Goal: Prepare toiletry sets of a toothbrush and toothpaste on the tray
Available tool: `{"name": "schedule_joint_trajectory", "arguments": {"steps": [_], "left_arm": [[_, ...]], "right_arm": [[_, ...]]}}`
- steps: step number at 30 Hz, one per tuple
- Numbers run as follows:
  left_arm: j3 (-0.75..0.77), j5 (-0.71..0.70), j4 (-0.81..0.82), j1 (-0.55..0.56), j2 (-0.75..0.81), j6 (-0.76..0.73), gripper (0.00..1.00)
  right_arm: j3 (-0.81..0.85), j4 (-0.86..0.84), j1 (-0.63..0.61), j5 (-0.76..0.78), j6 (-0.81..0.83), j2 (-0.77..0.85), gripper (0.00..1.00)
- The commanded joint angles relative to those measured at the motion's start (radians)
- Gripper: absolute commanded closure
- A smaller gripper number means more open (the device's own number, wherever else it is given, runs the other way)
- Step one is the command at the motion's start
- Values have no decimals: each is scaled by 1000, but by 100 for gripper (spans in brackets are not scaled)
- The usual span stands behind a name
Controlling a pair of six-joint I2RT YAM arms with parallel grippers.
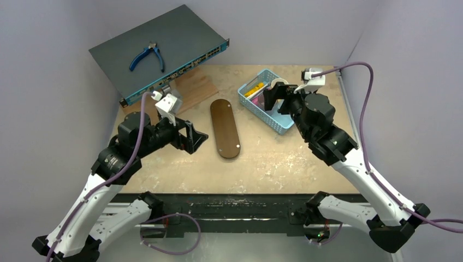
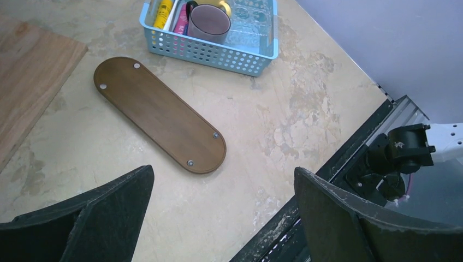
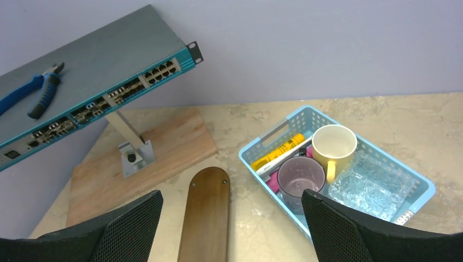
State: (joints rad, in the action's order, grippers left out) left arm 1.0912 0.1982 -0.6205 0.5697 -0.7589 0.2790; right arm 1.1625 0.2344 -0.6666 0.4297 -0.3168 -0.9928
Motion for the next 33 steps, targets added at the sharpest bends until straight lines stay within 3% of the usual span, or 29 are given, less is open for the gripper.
{"name": "schedule_joint_trajectory", "arguments": {"steps": [1, 10, 16, 27, 33], "left_arm": [[32, 26, 12, 2, 0, 7, 0], [40, 39, 3, 2, -13, 14, 0], [49, 17, -13, 2, -17, 24, 0], [65, -123, -84, 2, -19, 28, 0], [33, -92, -100, 1, 5, 28, 0]], "right_arm": [[68, 71, 1, 36, -17, -48, 1], [90, 105, 2, 83, -23, -63, 1], [178, 234, 9, 114, -53, -159, 1], [204, 253, 22, -109, -101, -335, 7], [211, 199, 22, -210, -126, -458, 9]]}}
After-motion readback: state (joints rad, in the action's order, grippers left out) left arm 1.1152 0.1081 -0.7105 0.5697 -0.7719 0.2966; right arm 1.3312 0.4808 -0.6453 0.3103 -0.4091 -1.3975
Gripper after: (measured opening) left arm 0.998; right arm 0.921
